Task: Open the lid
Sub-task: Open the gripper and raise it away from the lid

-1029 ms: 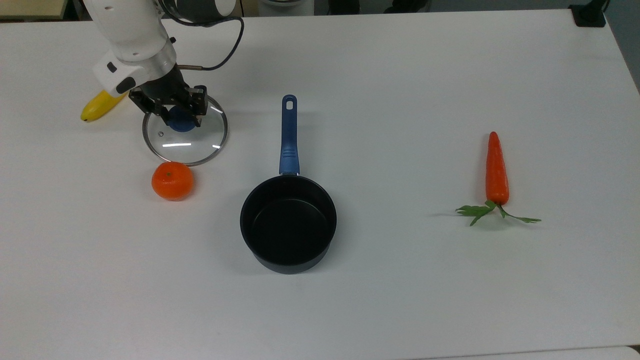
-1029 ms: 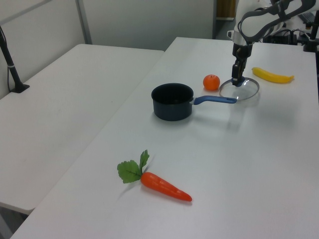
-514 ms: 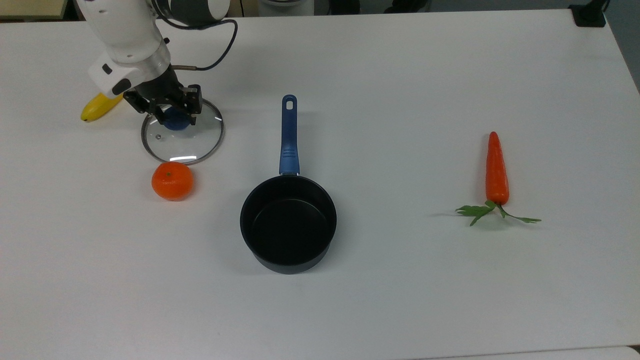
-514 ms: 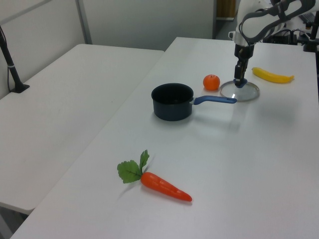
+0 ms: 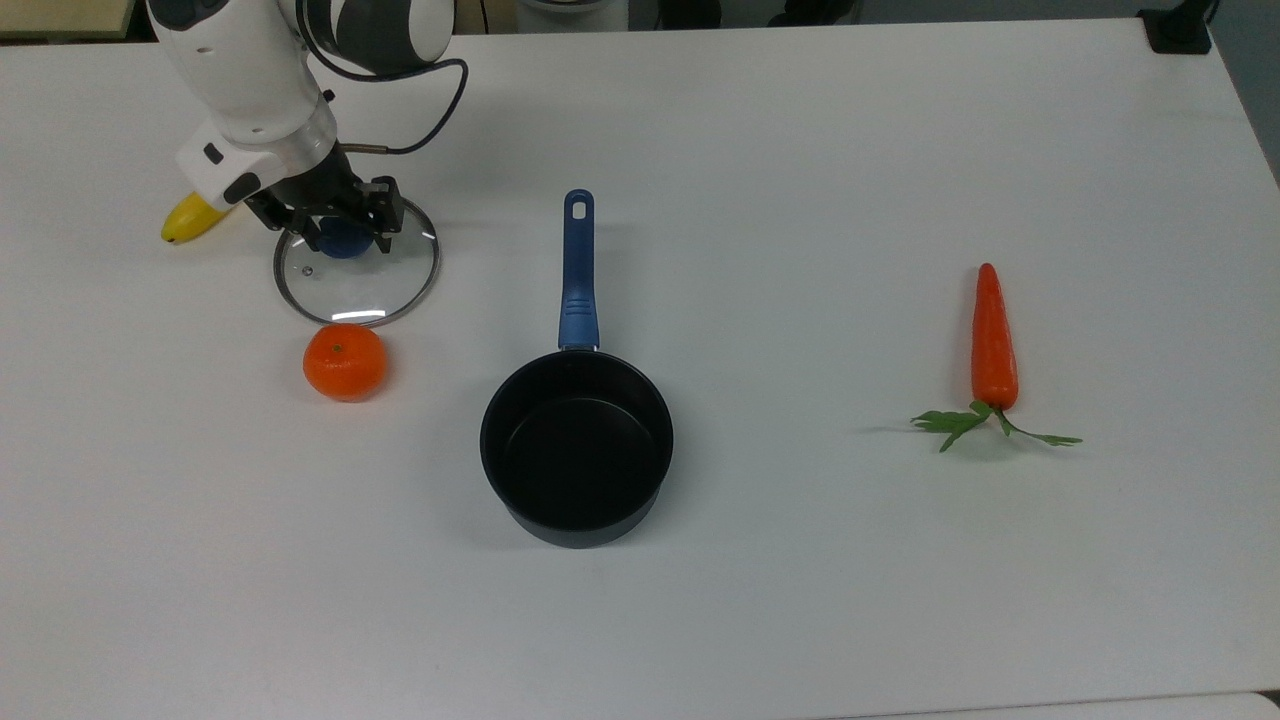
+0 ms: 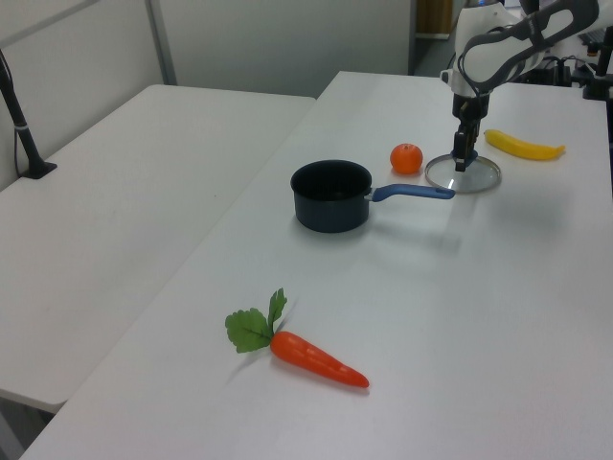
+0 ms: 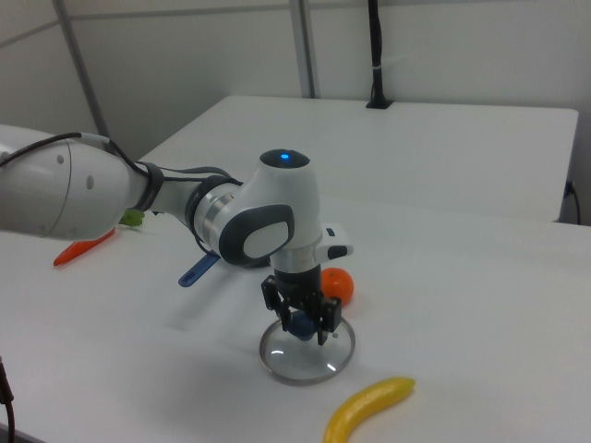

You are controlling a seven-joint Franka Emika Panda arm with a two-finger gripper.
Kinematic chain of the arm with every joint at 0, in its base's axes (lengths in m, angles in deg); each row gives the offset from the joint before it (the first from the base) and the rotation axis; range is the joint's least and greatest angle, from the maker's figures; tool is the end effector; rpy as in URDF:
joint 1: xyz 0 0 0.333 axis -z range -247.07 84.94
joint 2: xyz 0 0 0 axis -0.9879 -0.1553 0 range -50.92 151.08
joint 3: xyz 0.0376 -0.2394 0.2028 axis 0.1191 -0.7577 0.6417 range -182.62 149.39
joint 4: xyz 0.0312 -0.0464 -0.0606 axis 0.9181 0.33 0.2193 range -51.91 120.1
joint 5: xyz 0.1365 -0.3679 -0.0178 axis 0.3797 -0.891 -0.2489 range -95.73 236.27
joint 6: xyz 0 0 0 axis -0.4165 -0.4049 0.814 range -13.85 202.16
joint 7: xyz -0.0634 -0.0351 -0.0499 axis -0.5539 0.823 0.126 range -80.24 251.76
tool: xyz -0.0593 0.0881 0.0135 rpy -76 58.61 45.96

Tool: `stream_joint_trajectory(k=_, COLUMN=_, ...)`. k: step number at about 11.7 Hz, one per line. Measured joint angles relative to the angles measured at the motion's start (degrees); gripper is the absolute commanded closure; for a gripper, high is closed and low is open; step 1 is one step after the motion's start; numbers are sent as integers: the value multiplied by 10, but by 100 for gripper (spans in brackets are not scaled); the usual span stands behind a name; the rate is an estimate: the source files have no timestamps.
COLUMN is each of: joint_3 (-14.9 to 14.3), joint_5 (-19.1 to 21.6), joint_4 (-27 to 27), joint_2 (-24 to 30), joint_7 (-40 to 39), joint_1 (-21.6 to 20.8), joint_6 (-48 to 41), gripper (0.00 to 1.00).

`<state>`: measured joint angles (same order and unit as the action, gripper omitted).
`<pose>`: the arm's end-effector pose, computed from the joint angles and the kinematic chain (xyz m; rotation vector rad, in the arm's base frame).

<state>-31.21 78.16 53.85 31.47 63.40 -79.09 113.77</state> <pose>0.5940 -0.1641 0.3287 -3.1081 -0.0465 0.0107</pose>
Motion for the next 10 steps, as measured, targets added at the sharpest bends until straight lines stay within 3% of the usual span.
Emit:
stream_joint_trajectory(k=3, joint_3=0, joint_5=0, joint_4=-6, joint_2=25, joint_7=5, joint_1=0, joint_6=-10, gripper=0)
stream_joint_trajectory(k=6, joint_3=0, joint_5=-1, joint_4=-23, joint_2=75, joint_7=72, joint_1=-4, joint_6=-50, gripper=0)
stream_joint_trajectory(k=10, joint_3=12, joint_5=-73, joint_4=-82, joint_2=138, joint_7=228, joint_1=-66, joint_6=-208, gripper=0)
